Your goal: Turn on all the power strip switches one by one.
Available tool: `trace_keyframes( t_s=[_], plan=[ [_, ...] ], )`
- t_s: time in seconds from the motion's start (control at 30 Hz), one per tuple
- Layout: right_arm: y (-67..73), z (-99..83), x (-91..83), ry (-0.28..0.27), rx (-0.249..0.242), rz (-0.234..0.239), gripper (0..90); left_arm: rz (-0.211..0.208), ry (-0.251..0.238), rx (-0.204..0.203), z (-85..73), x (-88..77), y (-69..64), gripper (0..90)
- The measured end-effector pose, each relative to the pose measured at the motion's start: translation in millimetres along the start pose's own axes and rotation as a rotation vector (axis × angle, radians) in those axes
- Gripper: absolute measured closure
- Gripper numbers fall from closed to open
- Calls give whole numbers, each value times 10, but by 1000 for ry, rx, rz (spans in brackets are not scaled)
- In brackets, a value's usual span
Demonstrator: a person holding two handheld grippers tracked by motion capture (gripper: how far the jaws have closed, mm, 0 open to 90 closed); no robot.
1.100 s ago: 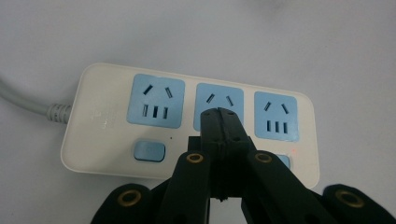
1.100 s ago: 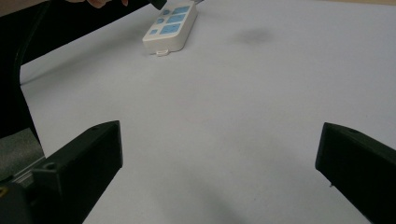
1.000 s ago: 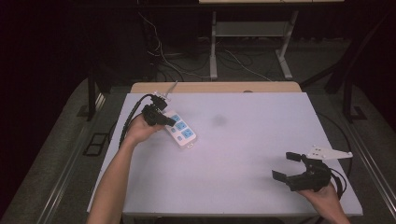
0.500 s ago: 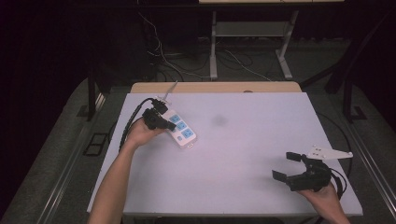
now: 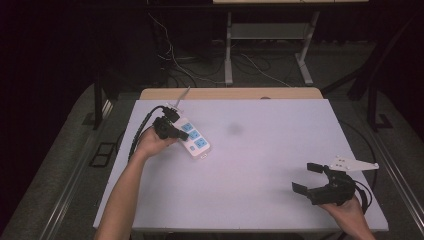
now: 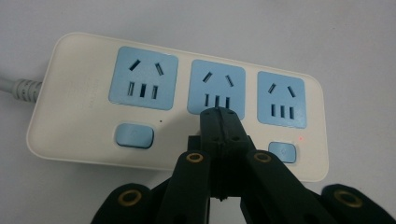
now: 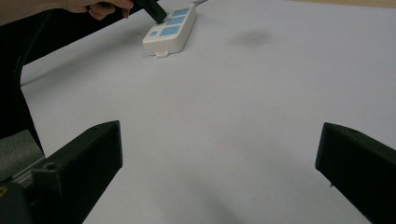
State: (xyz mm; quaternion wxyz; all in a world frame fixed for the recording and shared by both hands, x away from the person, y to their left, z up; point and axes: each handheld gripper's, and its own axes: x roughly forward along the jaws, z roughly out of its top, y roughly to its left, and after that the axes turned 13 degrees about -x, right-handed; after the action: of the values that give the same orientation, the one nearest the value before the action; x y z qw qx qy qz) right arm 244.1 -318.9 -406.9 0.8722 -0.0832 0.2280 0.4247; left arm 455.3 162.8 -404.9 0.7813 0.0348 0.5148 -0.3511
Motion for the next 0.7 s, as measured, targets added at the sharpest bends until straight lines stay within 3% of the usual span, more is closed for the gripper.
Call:
trace_keyframes(
  t_s=[0.23, 0.33, 0.7],
  plan=[
    [-12, -5, -19, -6, 1, -4, 7, -3, -5, -10, -12, 6, 8, 900],
    [-12, -4, -26, -5, -1, -5, 7, -30, -29, -42, -47, 4, 47, 900],
    [-9, -2, -24, -7, 1, -5, 7, -2, -31, -26, -45, 5, 2, 899]
  ],
)
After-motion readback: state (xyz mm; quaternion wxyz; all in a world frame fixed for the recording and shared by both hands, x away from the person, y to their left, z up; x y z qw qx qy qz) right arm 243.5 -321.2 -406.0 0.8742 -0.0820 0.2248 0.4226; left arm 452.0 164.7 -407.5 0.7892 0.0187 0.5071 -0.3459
